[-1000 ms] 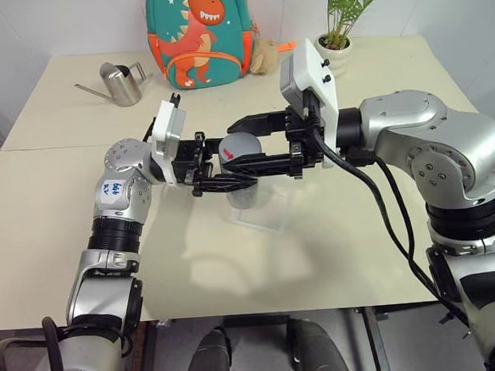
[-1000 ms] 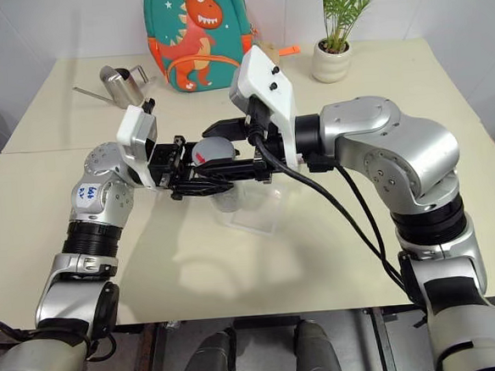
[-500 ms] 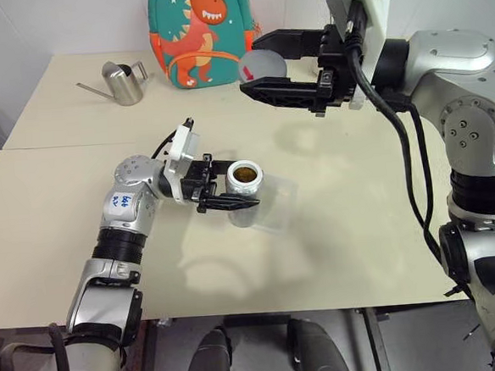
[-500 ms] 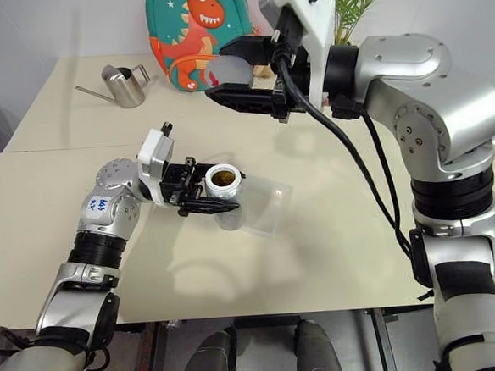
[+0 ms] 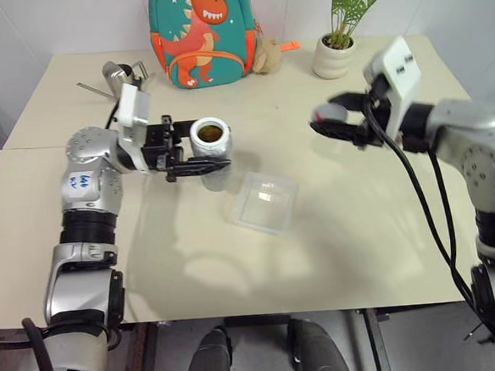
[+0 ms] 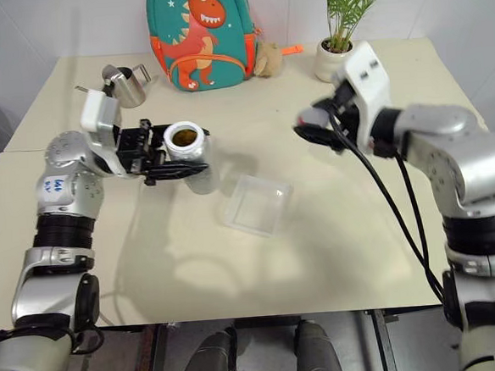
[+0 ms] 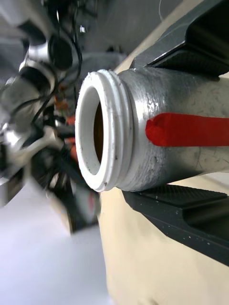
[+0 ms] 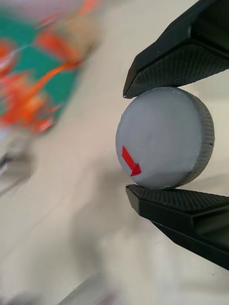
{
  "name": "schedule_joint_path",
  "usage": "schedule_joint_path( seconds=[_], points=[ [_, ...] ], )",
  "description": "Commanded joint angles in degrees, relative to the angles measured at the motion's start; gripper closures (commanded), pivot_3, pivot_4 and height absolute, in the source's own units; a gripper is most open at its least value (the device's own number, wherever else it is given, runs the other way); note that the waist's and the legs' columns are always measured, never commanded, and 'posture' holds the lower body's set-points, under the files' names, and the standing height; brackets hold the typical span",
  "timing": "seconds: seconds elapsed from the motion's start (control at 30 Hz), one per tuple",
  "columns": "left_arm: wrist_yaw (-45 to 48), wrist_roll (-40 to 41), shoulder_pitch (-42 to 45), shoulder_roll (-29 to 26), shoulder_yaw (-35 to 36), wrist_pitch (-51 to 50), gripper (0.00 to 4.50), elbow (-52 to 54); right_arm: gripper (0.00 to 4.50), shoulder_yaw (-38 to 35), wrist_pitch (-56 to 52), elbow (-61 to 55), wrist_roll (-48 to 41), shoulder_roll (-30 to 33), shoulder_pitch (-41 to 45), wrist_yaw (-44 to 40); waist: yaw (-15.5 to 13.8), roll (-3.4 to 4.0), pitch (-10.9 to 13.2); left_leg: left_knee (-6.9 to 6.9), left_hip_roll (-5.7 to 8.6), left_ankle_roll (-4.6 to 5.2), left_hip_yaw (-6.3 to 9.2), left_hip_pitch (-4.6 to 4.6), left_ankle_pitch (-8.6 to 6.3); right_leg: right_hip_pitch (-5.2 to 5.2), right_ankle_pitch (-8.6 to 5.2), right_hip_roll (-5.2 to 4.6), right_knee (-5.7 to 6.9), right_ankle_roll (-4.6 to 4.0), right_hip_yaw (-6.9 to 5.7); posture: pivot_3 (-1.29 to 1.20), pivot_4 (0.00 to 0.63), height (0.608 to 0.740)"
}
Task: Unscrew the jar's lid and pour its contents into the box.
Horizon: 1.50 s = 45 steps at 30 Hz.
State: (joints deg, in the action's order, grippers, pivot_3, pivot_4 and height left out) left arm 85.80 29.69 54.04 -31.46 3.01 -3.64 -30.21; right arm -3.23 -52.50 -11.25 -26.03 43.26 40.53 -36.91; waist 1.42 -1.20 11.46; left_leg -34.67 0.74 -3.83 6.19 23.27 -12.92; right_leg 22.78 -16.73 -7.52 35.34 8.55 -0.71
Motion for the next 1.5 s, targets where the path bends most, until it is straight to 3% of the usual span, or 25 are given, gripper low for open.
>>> schedule_joint_path(
  seconds=[0.03, 0.2, 0.47, 0.67, 0.9, 1.0, 1.17, 1.33, 1.5],
  points=[
    [-1.2, 0.3, 0.1, -1.8, 3.0, -0.1, 2.08, 1.0, 1.86, -4.5, -1.2, -3.5, 1.1, 0.3, -5.7, 4.0, 0.0, 0.0, 0.0, -0.01, 0.01, 0.0, -0.01, 0.0, 0.0, 0.0, 0.0, -0.01, 0.0, 0.0, 0.01, 0.0, 0.15, 0.74],
    [-4.9, -0.9, -1.1, -2.1, 4.8, 0.8, 2.08, 1.5, 1.86, -6.0, -1.1, -4.9, 2.2, -3.1, -16.4, 8.5, 0.1, 0.0, 0.0, -0.06, 0.0, 0.03, -0.06, -0.01, -0.01, -0.01, 0.0, -0.01, 0.04, 0.01, 0.04, 0.0, 0.15, 0.74],
    [-10.0, -4.0, -1.4, -0.6, 4.4, 3.7, 2.08, 1.5, 1.86, -6.4, 1.1, -4.2, 2.3, -6.1, -21.2, 9.2, 0.0, 0.0, 0.0, -0.33, 0.0, 0.03, -0.1, -0.06, -0.02, -0.01, 0.01, 0.0, 0.07, 0.03, 0.13, 0.0, 0.15, 0.74],
    [-11.2, -5.1, -0.7, 0.5, 3.8, 5.1, 2.08, 1.4, 0.03, -7.6, 2.2, -6.2, 0.8, -5.3, -23.5, 7.0, -0.2, 0.0, 0.0, -0.32, 0.01, 0.04, -0.11, -0.04, -0.03, -0.03, 0.03, 0.0, 0.07, 0.07, 0.13, 0.0, 0.15, 0.74],
    [-12.3, -6.6, 0.4, 1.4, 3.4, 7.7, 2.08, 0.7, 0.03, -12.6, 5.5, -10.6, -1.2, -2.3, -26.3, 2.7, -0.3, 0.0, 0.0, -0.32, 0.02, 0.08, -0.13, -0.03, -0.04, -0.07, 0.05, -0.01, 0.03, 0.11, 0.14, 0.0, 0.15, 0.74],
    [-13.0, -7.9, 1.1, 1.7, 3.0, 10.6, 2.08, -0.4, 0.03, -17.4, 6.5, -15.5, -7.9, -2.0, -28.3, -2.6, -0.5, 0.0, 0.0, -0.33, 0.01, 0.08, -0.13, -0.04, -0.05, -0.09, 0.06, -0.01, -0.14, 0.12, 0.14, 0.0, 0.15, 0.74],
    [-13.1, -17.8, 5.0, 1.5, -2.3, 26.6, 2.08, -7.0, 0.03, -25.8, 8.6, -22.2, -22.0, -0.5, -34.8, -15.4, -1.4, -0.01, 0.0, -0.35, -0.01, 0.09, -0.15, -0.09, -0.06, -0.2, 0.09, 0.03, -0.27, 0.16, 0.11, 0.0, 0.15, 0.74],
    [-14.9, -25.8, 10.4, 2.7, -7.1, 42.4, 2.08, -15.4, 0.03, -29.1, 10.4, -21.4, -25.8, 2.7, -37.5, -20.6, -2.0, -0.04, 0.0, -0.44, 0.04, 0.12, -0.24, -0.05, -0.08, -0.37, 0.36, -0.02, -0.68, 0.29, 0.13, 0.0, 0.15, 0.74],
    [-19.3, -33.9, 16.4, 4.9, -12.0, 56.8, 2.08, -24.0, 0.03, -28.8, 11.9, -20.4, -25.0, 4.3, -38.5, -20.0, -2.8, -0.05, 0.0, -0.44, 0.02, 0.14, -0.31, -0.03, -0.09, -0.36, 0.41, -0.01, -0.8, 0.31, 0.15, 0.0, 0.15, 0.74]
  ],
)
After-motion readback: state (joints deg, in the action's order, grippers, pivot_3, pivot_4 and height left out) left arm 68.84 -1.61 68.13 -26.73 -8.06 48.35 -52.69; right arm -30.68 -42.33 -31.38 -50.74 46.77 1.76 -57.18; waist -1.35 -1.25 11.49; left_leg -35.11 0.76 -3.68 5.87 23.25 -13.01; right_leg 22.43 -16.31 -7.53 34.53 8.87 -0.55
